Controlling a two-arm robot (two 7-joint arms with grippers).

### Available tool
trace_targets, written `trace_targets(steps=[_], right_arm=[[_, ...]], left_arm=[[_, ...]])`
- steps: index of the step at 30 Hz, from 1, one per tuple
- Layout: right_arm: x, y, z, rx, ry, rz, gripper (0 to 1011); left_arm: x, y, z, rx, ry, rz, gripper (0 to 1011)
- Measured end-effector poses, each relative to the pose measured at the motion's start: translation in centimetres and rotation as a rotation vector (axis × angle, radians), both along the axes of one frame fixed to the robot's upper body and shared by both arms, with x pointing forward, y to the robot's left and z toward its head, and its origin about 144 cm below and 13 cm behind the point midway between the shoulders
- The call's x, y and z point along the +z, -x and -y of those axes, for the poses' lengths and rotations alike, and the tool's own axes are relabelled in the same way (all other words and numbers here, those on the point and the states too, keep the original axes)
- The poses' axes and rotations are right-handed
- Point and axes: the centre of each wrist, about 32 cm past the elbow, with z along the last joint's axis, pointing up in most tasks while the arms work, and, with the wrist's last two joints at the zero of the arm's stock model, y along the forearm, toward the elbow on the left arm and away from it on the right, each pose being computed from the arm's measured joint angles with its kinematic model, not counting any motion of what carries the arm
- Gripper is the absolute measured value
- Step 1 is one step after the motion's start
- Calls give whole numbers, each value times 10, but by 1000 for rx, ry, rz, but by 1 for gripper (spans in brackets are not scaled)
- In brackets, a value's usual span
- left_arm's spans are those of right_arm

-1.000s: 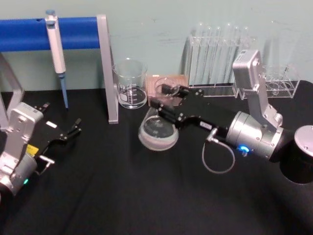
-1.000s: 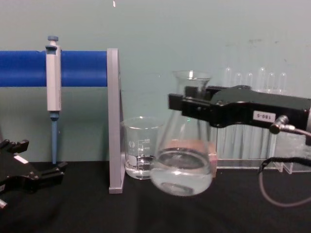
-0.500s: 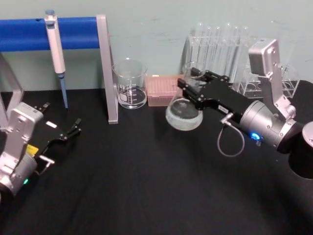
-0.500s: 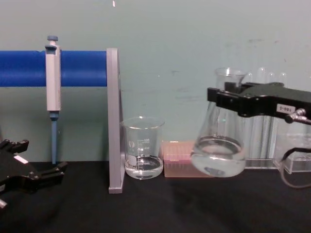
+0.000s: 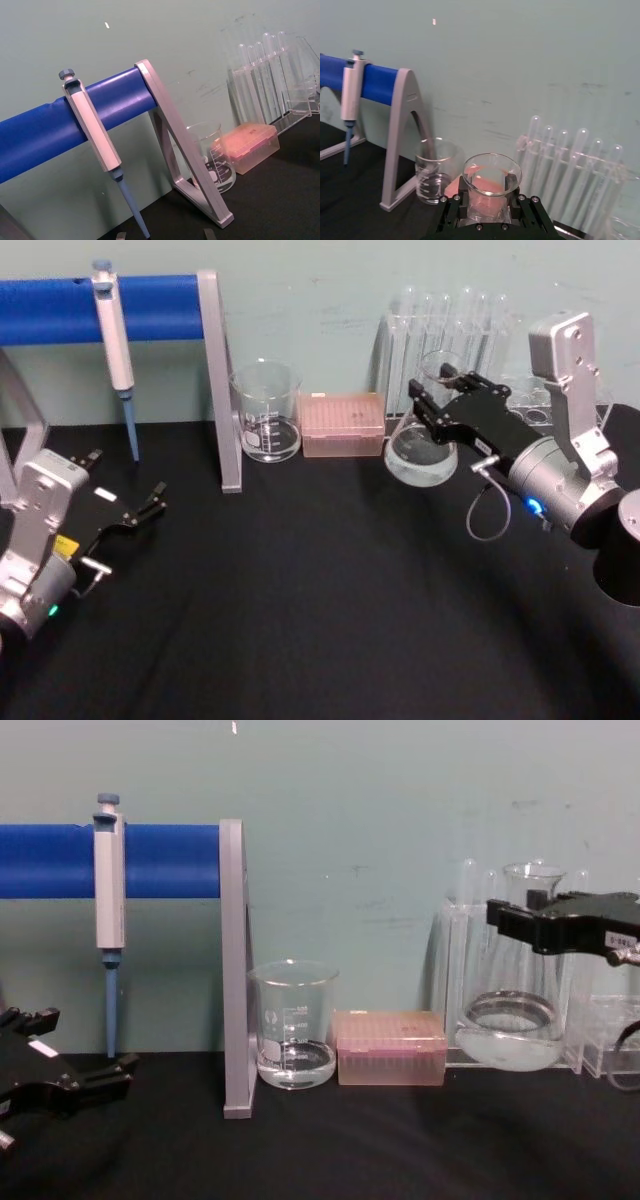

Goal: Grasp the erlenmeyer flask with one hand, shake it three times, then place it back.

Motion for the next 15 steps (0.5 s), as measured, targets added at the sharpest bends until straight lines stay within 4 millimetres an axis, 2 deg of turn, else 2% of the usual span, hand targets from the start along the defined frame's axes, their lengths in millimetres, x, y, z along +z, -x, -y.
trace_targets(steps=[8, 15], right_arm=[[-1, 1, -1, -18, -2, -3, 458], [0, 3, -6, 47, -2, -5, 458]], left_arm=[[0, 0, 0, 0, 0, 0, 1001], [0, 0, 0, 0, 0, 0, 1001]])
